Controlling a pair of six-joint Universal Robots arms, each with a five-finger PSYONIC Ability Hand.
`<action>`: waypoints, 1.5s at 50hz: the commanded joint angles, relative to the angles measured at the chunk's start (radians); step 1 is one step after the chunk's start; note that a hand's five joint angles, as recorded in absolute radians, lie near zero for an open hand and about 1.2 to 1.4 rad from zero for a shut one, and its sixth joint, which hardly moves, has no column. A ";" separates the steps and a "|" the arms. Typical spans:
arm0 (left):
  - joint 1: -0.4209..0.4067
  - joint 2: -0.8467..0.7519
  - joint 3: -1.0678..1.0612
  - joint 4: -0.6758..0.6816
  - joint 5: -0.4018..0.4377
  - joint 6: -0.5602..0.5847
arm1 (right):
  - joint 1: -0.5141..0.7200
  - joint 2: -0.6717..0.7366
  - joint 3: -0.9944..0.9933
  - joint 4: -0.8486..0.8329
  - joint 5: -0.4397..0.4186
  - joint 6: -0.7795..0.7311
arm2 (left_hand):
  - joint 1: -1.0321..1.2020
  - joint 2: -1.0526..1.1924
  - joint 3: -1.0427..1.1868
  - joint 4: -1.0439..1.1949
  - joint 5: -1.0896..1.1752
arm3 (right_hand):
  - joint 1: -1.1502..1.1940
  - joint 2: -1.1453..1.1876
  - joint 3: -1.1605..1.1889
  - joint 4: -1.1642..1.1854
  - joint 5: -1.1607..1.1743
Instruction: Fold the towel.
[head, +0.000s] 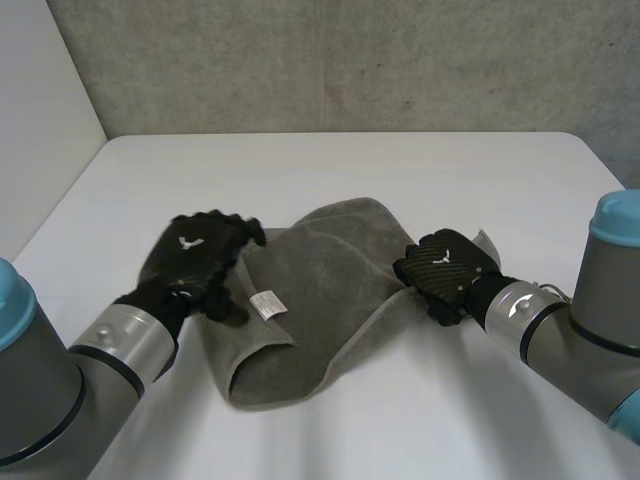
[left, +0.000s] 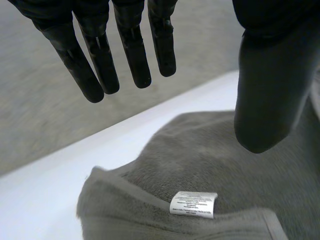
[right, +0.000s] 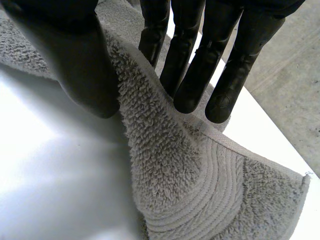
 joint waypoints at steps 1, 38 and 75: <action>0.003 -0.031 -0.031 -0.004 0.190 0.354 | -0.016 0.007 0.060 -0.091 0.011 0.009 | -0.102 -0.096 -0.092 -0.106 -0.251 | -0.008 -0.028 -0.019 -0.024 -0.007; 0.153 -0.315 0.116 0.138 -0.433 0.260 | -0.016 0.055 0.108 -0.154 0.022 0.019 | -0.149 -0.143 -0.138 -0.153 -0.298 | -0.008 -0.028 -0.019 -0.024 -0.007; 0.350 -0.077 -0.037 0.397 -0.445 0.232 | -0.027 0.055 0.109 -0.194 0.066 0.019 | -0.398 -0.392 -0.388 -0.402 -0.548 | -0.002 -0.022 -0.013 -0.018 -0.001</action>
